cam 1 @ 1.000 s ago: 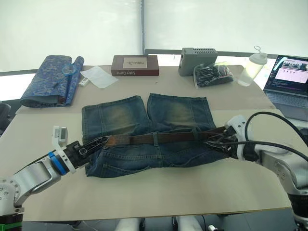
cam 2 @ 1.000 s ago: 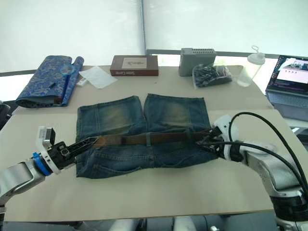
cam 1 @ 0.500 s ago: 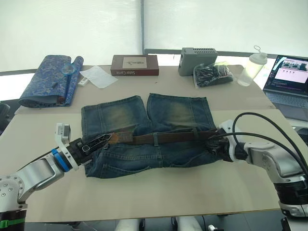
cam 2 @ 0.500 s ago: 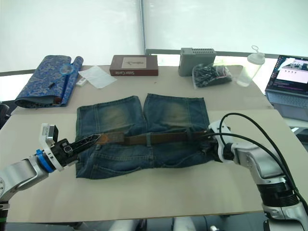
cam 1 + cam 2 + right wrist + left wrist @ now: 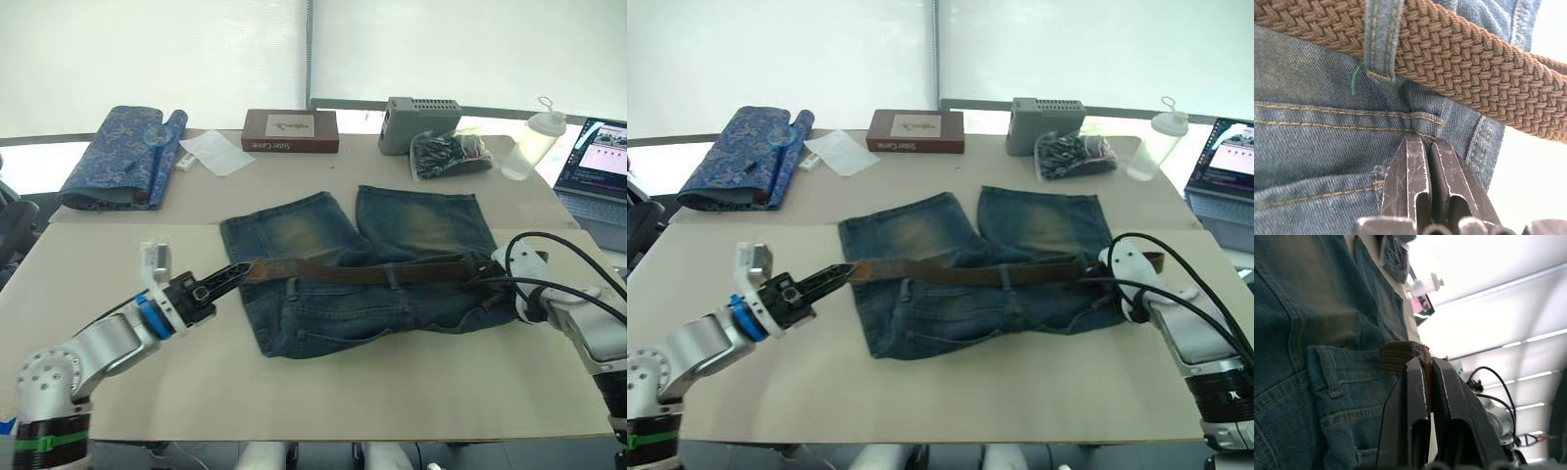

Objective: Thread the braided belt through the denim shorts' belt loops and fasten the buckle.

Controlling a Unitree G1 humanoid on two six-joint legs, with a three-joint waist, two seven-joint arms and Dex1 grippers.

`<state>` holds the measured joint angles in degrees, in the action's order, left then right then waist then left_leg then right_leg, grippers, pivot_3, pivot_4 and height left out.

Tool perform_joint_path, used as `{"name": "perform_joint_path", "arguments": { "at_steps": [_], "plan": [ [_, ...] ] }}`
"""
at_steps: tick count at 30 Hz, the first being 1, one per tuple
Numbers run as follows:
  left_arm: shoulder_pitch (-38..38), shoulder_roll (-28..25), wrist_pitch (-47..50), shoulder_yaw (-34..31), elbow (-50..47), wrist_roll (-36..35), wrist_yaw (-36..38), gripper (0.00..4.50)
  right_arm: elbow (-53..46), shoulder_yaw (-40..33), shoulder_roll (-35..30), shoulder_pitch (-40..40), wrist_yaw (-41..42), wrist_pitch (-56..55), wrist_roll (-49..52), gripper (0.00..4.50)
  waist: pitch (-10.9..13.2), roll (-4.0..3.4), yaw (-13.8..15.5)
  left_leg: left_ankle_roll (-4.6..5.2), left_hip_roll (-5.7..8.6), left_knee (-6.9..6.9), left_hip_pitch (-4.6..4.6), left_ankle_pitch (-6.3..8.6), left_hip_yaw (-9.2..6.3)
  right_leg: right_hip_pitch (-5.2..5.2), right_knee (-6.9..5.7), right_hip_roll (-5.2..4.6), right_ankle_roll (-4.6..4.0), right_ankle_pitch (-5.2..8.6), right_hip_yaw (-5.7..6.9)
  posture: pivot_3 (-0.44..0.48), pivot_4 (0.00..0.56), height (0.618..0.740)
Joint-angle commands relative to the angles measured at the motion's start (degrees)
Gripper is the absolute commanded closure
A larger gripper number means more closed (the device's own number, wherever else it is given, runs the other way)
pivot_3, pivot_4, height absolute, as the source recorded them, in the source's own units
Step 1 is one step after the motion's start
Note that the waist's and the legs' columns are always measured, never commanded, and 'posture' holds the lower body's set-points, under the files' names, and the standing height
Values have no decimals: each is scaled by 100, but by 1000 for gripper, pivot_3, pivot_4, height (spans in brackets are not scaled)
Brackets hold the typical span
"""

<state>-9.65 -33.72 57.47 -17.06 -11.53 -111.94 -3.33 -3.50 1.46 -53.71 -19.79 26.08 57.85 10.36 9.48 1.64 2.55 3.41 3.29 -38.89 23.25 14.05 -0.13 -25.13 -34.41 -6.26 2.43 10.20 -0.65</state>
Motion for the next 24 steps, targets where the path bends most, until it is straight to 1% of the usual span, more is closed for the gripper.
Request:
{"name": "perform_joint_path", "arguments": {
  "at_steps": [1, 4, 5, 6, 8, 10, 11, 13, 14, 16, 17, 20, 22, 24],
  "plan": [
    [-203, 150, -61, 136, -192, -106, -136, 4500, 126, -136, -368, 72, -58, -237, -399, 4483, 0, 0, -12, 1, -1, 0, 0, -1, 0, 0, 0, 2, 0, 0, 0, 0, 150, 740],
    [-304, 234, -39, 234, -115, -106, -225, 4500, -20, -179, -622, 327, 203, -492, -429, 4483, -1, -5, -4, 4, -1, 2, 0, -2, 0, -1, 0, 4, -1, 0, 0, 0, 150, 740],
    [-349, 255, -38, 293, -58, -106, -261, 4500, -233, -395, -662, 484, 441, -547, -226, 3753, -1, -5, 1, 6, -1, 2, 2, -3, -2, -1, 1, 4, -1, 1, 2, 0, 150, 740],
    [-395, 273, -28, 346, -6, -106, -274, 4500, -481, -676, -640, 602, 674, -383, 82, 3492, -1, -5, -3, 8, -2, 1, 2, -2, -2, 0, 2, 5, -1, 1, 3, 0, 150, 740],
    [-488, 303, -39, 432, 103, -106, -311, 4500, -798, -1183, -524, 693, 841, -191, 421, 2787, -1, -5, -18, 11, -4, 1, 3, -1, -1, 1, 4, 7, 3, -2, 2, 0, 150, 740],
    [-588, 334, -73, 520, 212, -106, -348, 4500, -1110, -1914, -216, 600, 1001, 329, 1031, 2124, -1, -5, -64, 12, -8, 0, 1, -1, 0, 2, 10, 14, 28, -18, -3, 0, 150, 740],
    [-650, 382, -100, 570, 263, -106, -366, 4500, -1422, -2335, -88, 613, 1274, 754, 1571, 1756, -1, -5, -71, 11, -12, 0, 0, -1, 0, 8, 23, 21, 35, -27, -6, 0, 150, 740],
    [-753, 456, -133, 637, 349, -106, -378, 4500, -1944, -2899, 85, 628, 1671, 1491, 2459, 1756, -1, -5, -72, 11, -13, 0, -2, -3, -2, 10, 27, 27, 43, -35, -7, 0, 150, 740],
    [-803, 506, -155, 680, 382, -106, -383, 4500, -2233, -3172, 303, 560, 1805, 1926, 3057, 1756, 0, -5, -70, 12, -14, 0, -5, -3, -3, 13, 27, 27, 43, -35, -6, 0, 150, 740],
    [-893, 572, -191, 754, 454, -106, -383, 4500, -2599, -3415, 760, 364, 1769, 2545, 3811, 1756, 0, -3, -73, 12, -19, -1, -5, -3, -6, 16, 31, 31, 42, -35, -3, 0, 150, 740],
    [-940, 606, -210, 785, 487, -105, -374, 4500, -2748, -3432, 1118, 210, 1624, 2810, 4096, 1756, 0, -3, -71, 12, -19, -1, -6, -3, -7, 17, 32, 31, 41, -36, -2, 0, 150, 740],
    [-1085, 750, -283, 841, 562, -97, -331, 4500, -3153, -3037, 2422, -138, 993, 3373, 4569, 1756, 0, -2, -77, 11, -18, -2, -8, -2, -7, 19, 33, 29, 41, -39, -4, 0, 150, 740],
    [-1167, 824, -292, 892, 567, -92, -291, 4500, -3209, -2564, 3137, -113, 537, 3460, 4590, 1756, -1, -3, -89, 11, -16, 1, -6, -3, -8, 12, 30, 26, 41, -39, -5, 0, 150, 740],
    [-1232, 885, -271, 929, 564, -100, -253, 4500, -3064, -2357, 3854, -129, 112, 3464, 4511, 1756, -1, -8, -97, 6, -7, 3, 7, -5, -11, -6, 21, 20, 39, -43, -7, 0, 150, 740]
  ]
}}
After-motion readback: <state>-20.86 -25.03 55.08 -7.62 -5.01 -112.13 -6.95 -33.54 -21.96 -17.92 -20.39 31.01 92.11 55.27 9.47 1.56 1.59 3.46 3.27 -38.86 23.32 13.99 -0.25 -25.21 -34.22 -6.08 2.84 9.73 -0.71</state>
